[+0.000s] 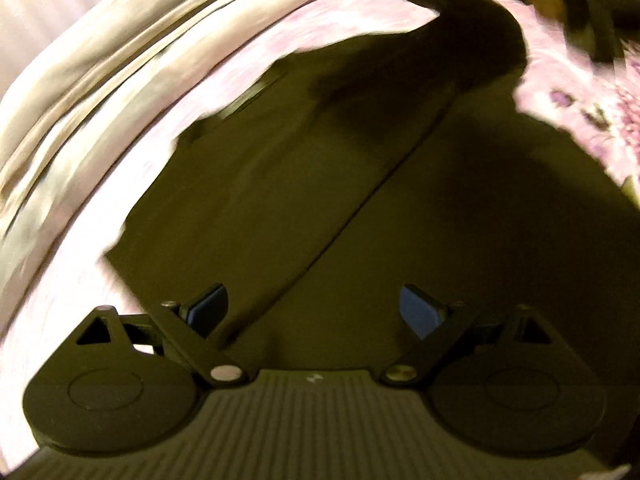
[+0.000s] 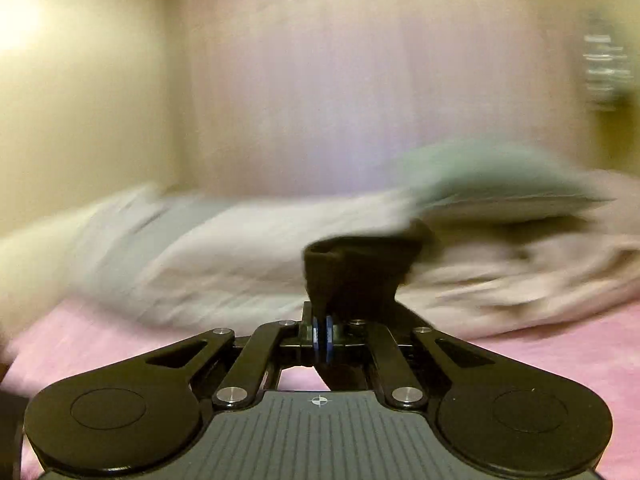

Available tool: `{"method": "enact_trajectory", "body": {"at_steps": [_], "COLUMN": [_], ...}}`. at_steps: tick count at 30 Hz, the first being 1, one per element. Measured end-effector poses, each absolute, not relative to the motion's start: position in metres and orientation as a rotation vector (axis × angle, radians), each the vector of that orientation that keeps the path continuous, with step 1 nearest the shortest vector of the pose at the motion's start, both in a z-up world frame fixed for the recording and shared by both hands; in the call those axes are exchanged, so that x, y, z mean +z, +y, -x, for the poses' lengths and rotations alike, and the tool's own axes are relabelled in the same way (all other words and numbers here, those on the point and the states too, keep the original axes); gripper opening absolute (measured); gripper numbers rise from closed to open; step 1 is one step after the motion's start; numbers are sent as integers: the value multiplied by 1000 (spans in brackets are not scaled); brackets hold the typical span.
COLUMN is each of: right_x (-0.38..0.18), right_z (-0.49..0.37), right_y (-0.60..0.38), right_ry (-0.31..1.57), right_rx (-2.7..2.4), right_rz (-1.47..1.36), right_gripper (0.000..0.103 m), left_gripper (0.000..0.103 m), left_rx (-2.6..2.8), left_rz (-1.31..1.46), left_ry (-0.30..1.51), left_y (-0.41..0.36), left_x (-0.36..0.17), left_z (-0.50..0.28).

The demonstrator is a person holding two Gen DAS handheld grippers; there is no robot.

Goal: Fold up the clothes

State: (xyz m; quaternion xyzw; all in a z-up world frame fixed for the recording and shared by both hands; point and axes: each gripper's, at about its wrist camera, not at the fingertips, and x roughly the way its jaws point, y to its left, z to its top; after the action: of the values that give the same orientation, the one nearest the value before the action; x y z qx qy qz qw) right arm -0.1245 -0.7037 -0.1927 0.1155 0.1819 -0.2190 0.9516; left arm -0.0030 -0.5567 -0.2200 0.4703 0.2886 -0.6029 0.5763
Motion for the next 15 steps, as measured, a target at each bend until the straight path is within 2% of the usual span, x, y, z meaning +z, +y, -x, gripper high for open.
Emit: {"method": "enact_trajectory", "body": {"at_steps": [5, 7, 10, 15], "right_x": [-281, -295, -290, -250], "right_z": [39, 25, 15, 7], "right_y": [-643, -633, -624, -595], "right_ry": [605, 649, 663, 569], "right_rx": [-325, -333, -363, -348], "right_rz": [-273, -273, -255, -162], "right_gripper": [3, 3, 3, 3], "left_gripper": [91, 91, 91, 91], "left_rx": [-1300, -1271, -1249, -1245], "left_rz": [-1083, -1079, -1059, -1014], "left_ry": [749, 772, 795, 823], "left_y": [-495, -472, -447, -422], "left_x": [-225, -228, -230, -227], "left_z": [-53, -70, -85, -97]}}
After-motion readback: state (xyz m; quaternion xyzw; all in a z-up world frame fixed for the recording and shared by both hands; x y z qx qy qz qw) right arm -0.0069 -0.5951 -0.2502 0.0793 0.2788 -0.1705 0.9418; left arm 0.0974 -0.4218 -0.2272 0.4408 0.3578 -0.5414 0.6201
